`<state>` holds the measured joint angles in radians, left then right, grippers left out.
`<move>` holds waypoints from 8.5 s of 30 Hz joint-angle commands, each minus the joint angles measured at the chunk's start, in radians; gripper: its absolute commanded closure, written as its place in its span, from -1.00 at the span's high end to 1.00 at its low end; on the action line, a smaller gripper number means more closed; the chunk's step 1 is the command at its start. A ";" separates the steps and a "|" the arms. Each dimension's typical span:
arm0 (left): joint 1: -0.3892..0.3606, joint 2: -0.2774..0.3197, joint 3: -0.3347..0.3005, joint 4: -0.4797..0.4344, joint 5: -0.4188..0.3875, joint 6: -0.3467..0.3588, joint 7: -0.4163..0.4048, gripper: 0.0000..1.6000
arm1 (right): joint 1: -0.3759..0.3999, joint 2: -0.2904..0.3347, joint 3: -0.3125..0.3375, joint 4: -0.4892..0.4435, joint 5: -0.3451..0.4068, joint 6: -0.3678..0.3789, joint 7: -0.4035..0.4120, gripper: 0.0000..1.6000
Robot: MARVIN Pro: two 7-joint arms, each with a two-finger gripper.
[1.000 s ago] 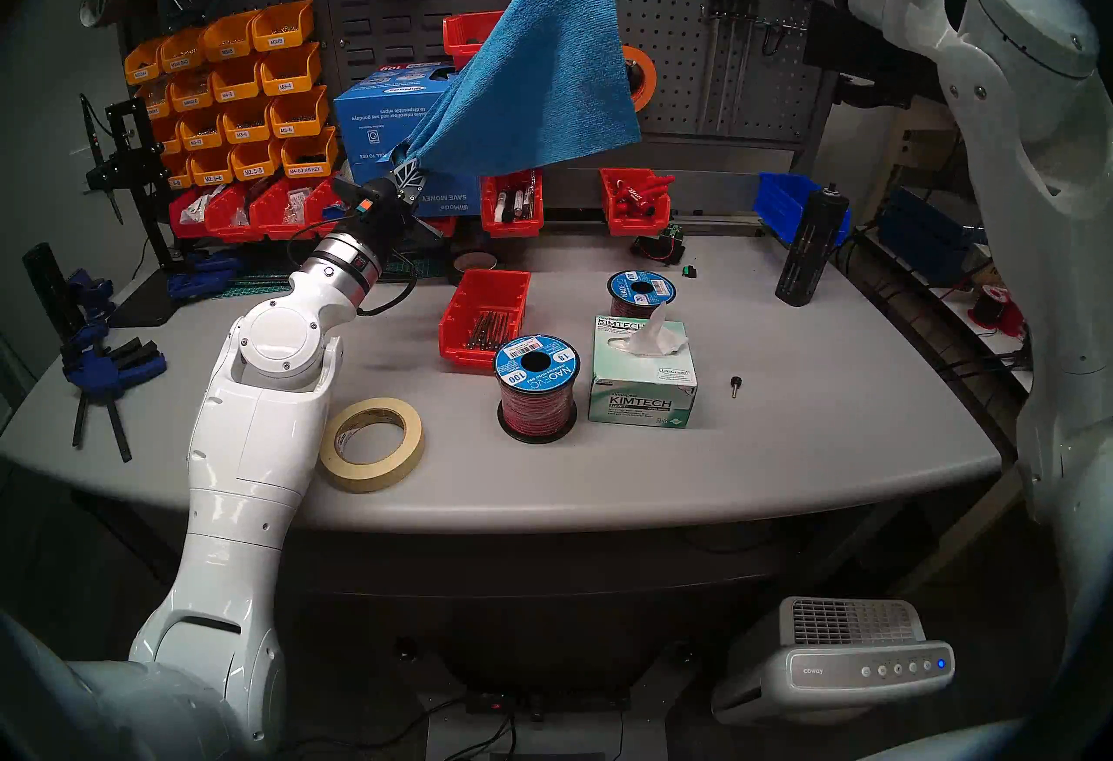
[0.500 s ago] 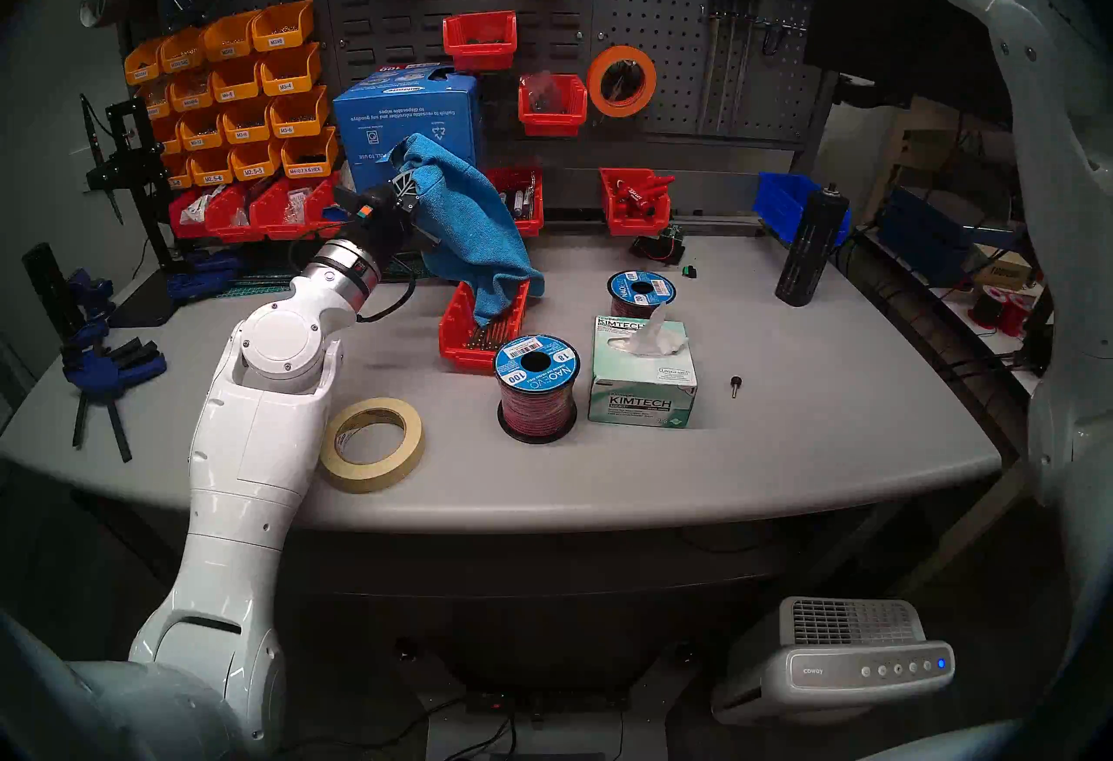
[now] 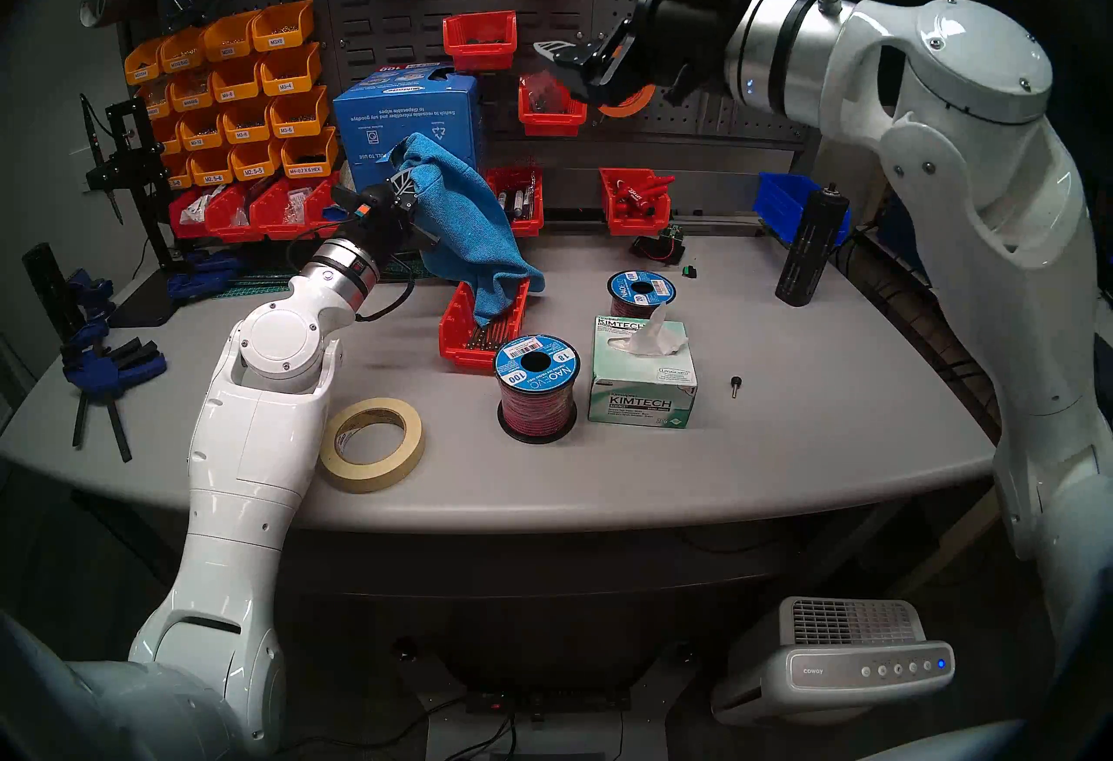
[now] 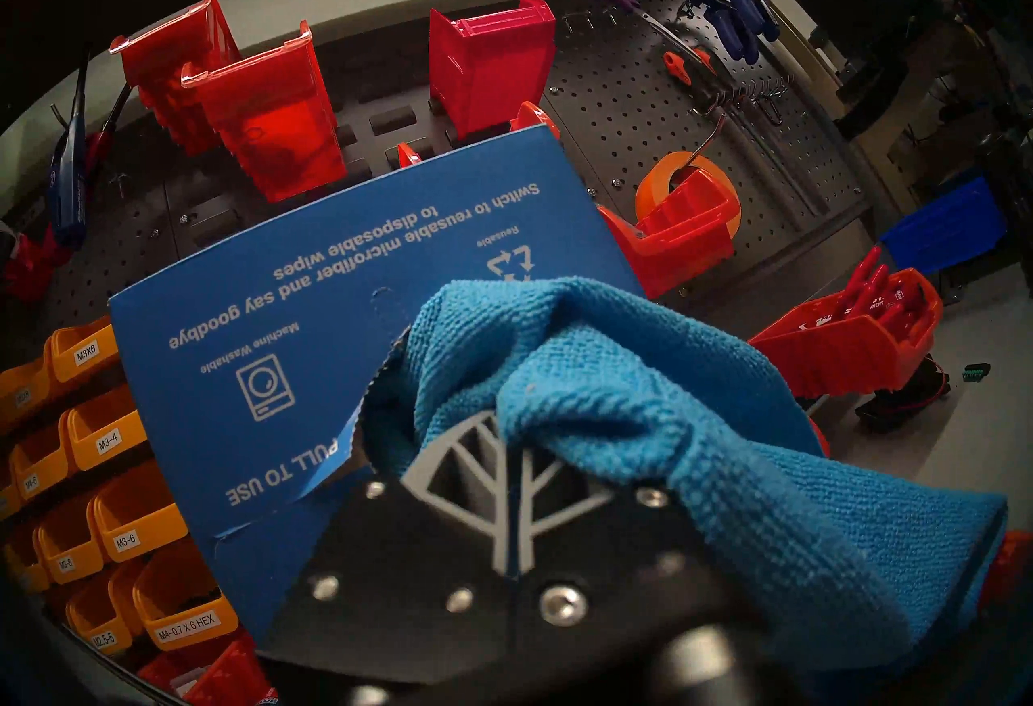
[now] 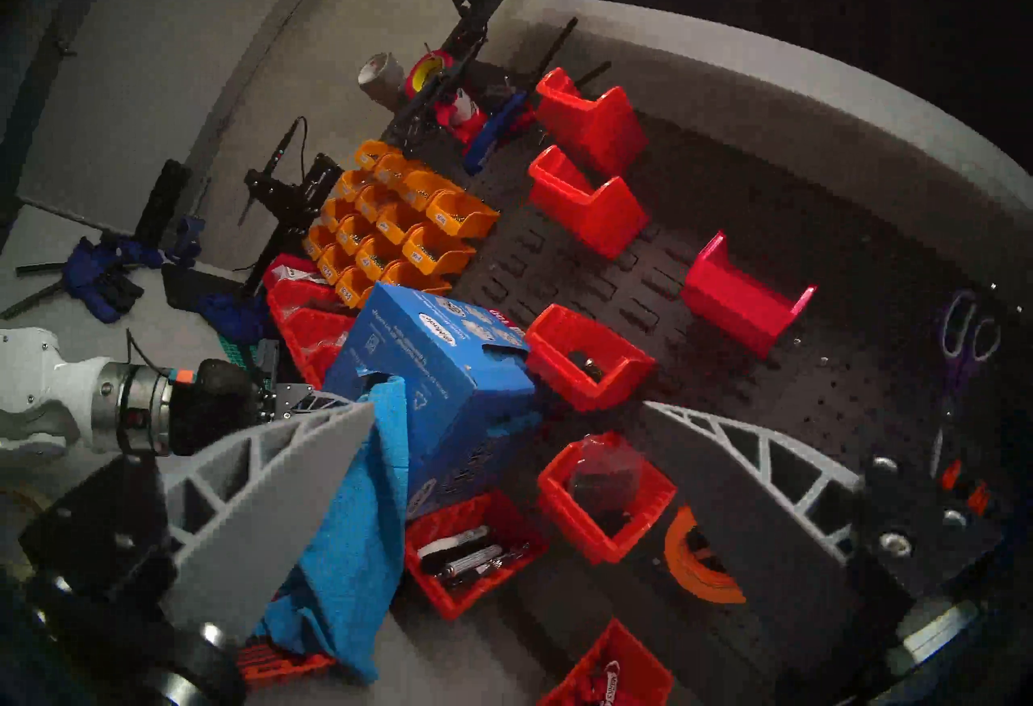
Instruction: Take out a shop towel
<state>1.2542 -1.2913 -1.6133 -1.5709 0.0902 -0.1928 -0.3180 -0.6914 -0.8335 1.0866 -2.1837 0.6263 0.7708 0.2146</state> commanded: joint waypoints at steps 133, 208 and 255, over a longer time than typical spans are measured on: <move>-0.006 0.018 0.009 -0.085 -0.035 0.018 0.020 -1.00 | -0.060 -0.216 0.075 0.317 -0.044 -0.500 -0.099 -1.00; 0.185 0.292 -0.518 -0.459 -0.569 0.741 -0.796 1.00 | -0.718 0.083 0.381 -0.078 0.124 -0.526 -0.286 -1.00; 0.246 0.115 -0.460 -0.619 -0.550 0.905 -0.652 1.00 | -1.175 0.001 0.672 -0.036 0.119 -0.672 -0.299 -1.00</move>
<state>1.5237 -1.1404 -2.0612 -2.1618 -0.4541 0.7091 -1.0070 -1.9582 -0.8472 1.7646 -2.2610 0.7366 0.1399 -0.1152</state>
